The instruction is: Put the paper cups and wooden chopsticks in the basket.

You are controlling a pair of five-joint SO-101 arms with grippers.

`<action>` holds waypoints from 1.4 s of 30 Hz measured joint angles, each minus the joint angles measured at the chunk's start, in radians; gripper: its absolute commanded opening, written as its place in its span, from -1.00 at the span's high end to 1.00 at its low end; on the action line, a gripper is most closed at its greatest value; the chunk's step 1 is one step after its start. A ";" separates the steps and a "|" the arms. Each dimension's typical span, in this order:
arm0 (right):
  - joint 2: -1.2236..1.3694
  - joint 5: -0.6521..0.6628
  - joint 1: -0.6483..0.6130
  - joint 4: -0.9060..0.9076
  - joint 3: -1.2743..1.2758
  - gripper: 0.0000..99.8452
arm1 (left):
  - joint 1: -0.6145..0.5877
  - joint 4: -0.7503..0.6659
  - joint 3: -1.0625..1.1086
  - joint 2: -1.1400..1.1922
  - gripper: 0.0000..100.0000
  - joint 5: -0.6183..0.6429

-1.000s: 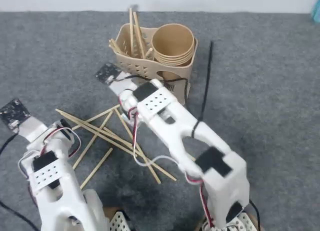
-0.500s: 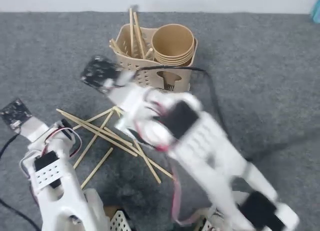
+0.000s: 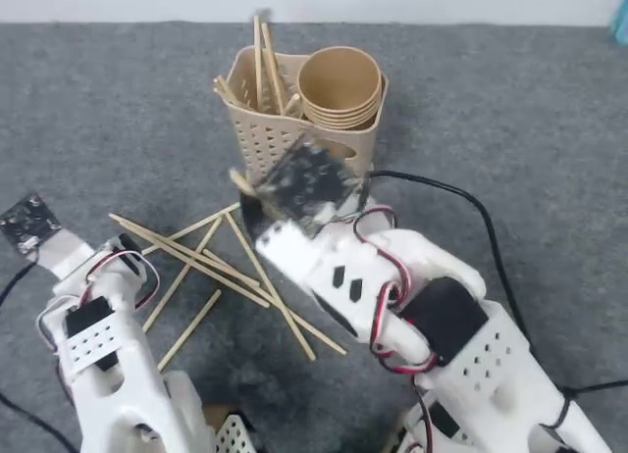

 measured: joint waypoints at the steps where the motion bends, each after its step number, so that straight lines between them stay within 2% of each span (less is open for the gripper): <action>1: 0.000 -0.032 0.011 -0.061 0.005 0.98 | 0.000 0.000 0.000 0.000 0.60 0.000; 7: 0.023 -0.261 0.107 -0.460 0.006 0.98 | 0.000 0.000 0.000 0.000 0.60 0.000; 12: 0.121 -0.278 0.146 -0.861 0.005 0.98 | 0.000 0.000 0.000 0.000 0.60 0.000; 14: 0.183 -0.279 0.163 -0.957 -0.018 0.98 | 0.000 0.000 0.000 0.000 0.60 0.000; 19: 0.410 -0.279 0.224 -0.993 -0.222 0.98 | 0.000 0.000 0.000 0.000 0.60 0.000; 24: 0.703 -0.273 0.256 -0.993 -0.529 0.98 | 0.000 0.000 0.000 0.000 0.60 0.000; 28: 0.936 -0.153 0.255 -0.990 -0.767 0.98 | 0.000 0.000 0.000 0.000 0.60 0.000; 31: 1.082 -0.110 0.256 -0.980 -0.888 0.98 | 0.000 0.000 0.000 0.000 0.60 0.000; 38: 1.177 -0.104 0.281 -0.977 -0.910 0.98 | 0.000 -0.021 0.000 0.000 0.60 0.000; 42: 1.155 -0.129 0.281 -0.977 -0.773 0.98 | 0.000 -0.025 0.000 0.000 0.60 0.000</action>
